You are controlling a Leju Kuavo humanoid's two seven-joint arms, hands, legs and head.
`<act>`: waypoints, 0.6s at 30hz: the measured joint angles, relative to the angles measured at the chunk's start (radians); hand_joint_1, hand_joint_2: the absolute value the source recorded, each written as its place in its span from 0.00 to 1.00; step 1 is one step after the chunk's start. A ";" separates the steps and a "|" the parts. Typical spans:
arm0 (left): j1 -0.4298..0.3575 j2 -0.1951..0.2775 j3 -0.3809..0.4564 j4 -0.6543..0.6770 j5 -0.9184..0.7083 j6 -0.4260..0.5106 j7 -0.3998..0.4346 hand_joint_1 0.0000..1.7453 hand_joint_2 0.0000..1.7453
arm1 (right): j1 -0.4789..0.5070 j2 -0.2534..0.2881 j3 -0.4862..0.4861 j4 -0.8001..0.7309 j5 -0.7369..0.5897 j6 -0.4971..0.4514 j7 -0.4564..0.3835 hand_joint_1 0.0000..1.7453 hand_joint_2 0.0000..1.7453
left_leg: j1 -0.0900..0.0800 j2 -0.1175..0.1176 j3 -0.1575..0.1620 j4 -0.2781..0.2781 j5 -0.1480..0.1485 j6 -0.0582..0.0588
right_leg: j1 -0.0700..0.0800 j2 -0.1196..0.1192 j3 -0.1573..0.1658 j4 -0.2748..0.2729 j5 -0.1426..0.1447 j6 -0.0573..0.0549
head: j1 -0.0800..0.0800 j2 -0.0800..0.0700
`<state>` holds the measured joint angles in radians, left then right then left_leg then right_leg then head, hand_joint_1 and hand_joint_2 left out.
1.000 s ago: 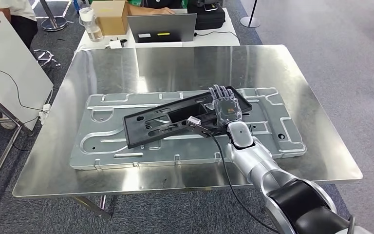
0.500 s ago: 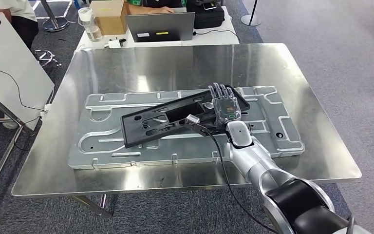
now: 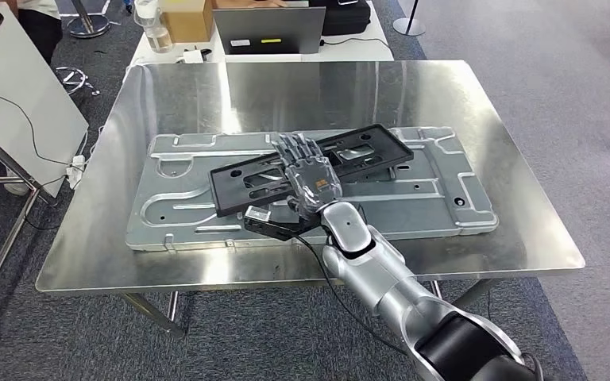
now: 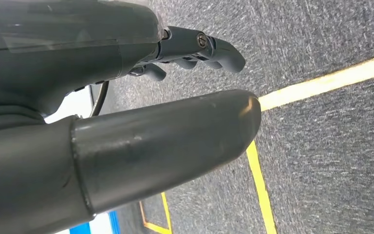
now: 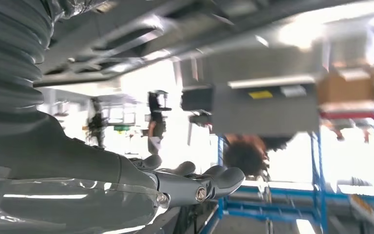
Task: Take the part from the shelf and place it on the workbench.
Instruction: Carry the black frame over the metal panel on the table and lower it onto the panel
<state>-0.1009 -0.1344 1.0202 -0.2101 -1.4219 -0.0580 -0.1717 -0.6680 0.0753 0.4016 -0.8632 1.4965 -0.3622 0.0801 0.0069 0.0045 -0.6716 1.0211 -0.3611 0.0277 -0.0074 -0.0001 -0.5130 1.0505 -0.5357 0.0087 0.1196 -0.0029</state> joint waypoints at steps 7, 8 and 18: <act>0.000 -0.005 0.013 0.000 0.004 0.000 0.000 0.00 0.00 | 0.004 0.025 0.083 -0.097 -0.008 0.012 0.008 0.00 1.00 | 0.006 -0.003 -0.040 0.073 -0.074 -0.045 | -0.002 -0.007 -0.031 -0.053 0.067 -0.037 | 0.000 0.000; 0.000 -0.005 0.014 0.001 0.004 0.000 0.000 0.00 0.00 | 0.005 0.027 0.088 -0.103 -0.009 0.012 0.008 0.00 1.00 | 0.007 -0.003 -0.059 0.138 -0.128 -0.050 | -0.002 -0.007 -0.045 -0.053 0.079 -0.041 | 0.000 0.000; -0.004 -0.003 0.022 0.001 0.015 0.002 0.001 0.00 0.00 | 0.008 0.038 0.140 -0.159 -0.028 0.015 0.023 0.00 0.50 | 0.005 -0.008 0.167 -0.008 -0.153 -0.037 | 0.000 -0.012 -0.152 -0.020 0.161 -0.005 | 0.000 0.000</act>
<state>-0.1053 -0.1373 1.0422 -0.2094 -1.4066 -0.0562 -0.1702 -0.6600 0.1136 0.5419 -1.0227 1.4683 -0.3467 0.1028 0.0119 -0.0039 -0.5042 1.0133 -0.5137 -0.0092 -0.0078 -0.0118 -0.6653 1.0301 -0.3745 0.0039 0.1195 -0.0029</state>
